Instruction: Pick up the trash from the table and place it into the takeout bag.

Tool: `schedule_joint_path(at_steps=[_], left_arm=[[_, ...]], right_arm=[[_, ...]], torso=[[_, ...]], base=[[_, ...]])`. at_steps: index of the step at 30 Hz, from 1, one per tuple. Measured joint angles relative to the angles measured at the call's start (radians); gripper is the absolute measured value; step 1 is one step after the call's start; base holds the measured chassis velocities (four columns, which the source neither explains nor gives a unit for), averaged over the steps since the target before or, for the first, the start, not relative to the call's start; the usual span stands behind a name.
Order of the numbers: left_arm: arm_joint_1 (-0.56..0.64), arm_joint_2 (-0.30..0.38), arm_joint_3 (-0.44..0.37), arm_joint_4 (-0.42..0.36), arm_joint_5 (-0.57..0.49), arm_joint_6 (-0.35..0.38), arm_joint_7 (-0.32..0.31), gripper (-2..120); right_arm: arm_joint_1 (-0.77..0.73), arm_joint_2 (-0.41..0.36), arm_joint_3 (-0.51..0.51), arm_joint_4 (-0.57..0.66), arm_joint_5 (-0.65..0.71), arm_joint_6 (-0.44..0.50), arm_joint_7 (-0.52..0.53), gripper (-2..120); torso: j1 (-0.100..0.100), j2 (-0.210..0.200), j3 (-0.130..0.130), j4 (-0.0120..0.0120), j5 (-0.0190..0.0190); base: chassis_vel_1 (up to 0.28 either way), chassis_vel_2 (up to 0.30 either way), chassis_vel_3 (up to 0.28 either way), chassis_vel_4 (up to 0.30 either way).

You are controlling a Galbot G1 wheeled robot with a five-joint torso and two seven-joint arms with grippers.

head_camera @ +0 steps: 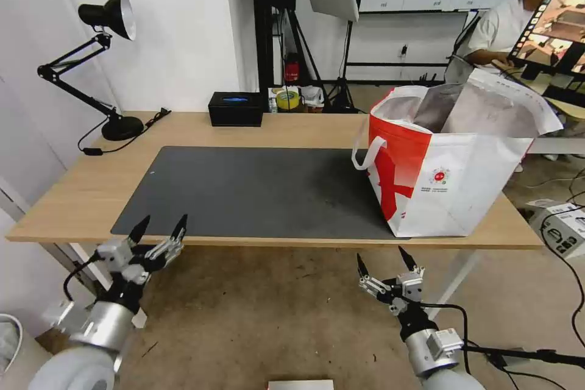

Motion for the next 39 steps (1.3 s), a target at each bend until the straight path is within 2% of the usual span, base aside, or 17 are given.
schedule_joint_path(at_steps=[8,14,24,39], left_arm=[[0.05,-0.038,-0.025,0.011,0.068,-0.012,0.013,100],[0.053,-0.066,0.012,0.028,0.121,-0.014,0.01,100],[0.028,-0.073,0.052,0.068,0.142,-0.01,-0.002,100],[0.019,-0.07,0.056,0.073,0.141,-0.006,-0.012,100]], right_arm=[[0.0,0.0,0.0,0.0,0.0,0.0,0.0,100],[0.0,0.0,0.0,0.0,0.0,0.0,0.0,100],[0.0,0.0,0.0,0.0,0.0,0.0,0.0,100],[0.0,0.0,0.0,0.0,0.0,0.0,0.0,100]], torso=[[0.0,0.0,0.0,0.0,0.0],[0.0,0.0,0.0,0.0,0.0],[0.0,0.0,0.0,0.0,-0.0001],[0.0,0.0,0.0,0.0,-0.0001]], base=[[0.0,0.0,0.0,0.0],[0.0,0.0,0.0,0.0],[0.0,0.0,0.0,0.0],[0.0,0.0,0.0,0.0]])
